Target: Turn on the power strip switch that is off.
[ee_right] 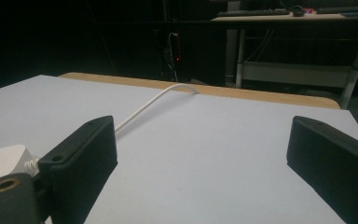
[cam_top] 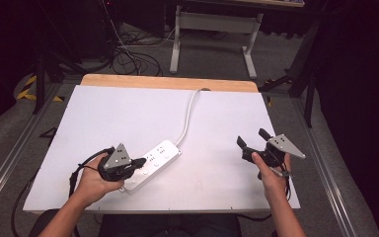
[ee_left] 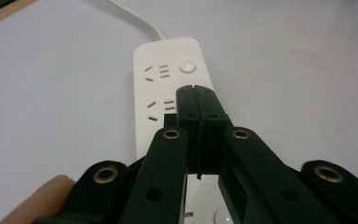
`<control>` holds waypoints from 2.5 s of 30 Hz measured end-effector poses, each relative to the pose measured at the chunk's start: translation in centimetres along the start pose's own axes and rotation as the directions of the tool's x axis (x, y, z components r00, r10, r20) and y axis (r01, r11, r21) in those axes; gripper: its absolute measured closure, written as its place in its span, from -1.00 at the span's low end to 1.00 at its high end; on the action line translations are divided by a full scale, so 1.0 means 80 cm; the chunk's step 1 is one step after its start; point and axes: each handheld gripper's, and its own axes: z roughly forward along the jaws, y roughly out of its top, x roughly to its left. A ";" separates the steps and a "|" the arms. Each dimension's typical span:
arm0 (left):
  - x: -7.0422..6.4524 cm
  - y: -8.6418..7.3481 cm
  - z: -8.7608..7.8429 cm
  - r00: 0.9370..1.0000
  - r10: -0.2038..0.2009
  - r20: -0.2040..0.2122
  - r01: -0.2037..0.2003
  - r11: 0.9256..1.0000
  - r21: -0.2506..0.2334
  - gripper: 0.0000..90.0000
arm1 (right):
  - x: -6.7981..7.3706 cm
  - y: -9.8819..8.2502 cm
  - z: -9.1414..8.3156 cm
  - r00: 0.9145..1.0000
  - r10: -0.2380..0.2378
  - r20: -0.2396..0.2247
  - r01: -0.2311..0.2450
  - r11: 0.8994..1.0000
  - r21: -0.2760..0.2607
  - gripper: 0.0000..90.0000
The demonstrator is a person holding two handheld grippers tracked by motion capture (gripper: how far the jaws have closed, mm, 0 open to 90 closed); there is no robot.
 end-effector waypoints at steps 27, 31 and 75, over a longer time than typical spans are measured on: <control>-0.004 -0.007 0.028 0.998 -0.048 0.050 0.042 0.993 0.109 1.00 | 0.000 0.000 0.000 1.000 0.003 0.004 -0.003 1.000 0.006 -0.79; -0.006 -0.008 0.028 0.998 -0.041 0.043 0.036 0.993 0.110 1.00 | -0.001 0.000 -0.001 1.000 0.012 0.005 -0.012 1.000 0.005 -0.79; -0.004 -0.006 0.031 0.997 -0.062 0.035 0.057 0.988 0.141 1.00 | -0.003 0.000 -0.002 0.999 0.038 0.009 -0.038 0.999 0.004 -0.79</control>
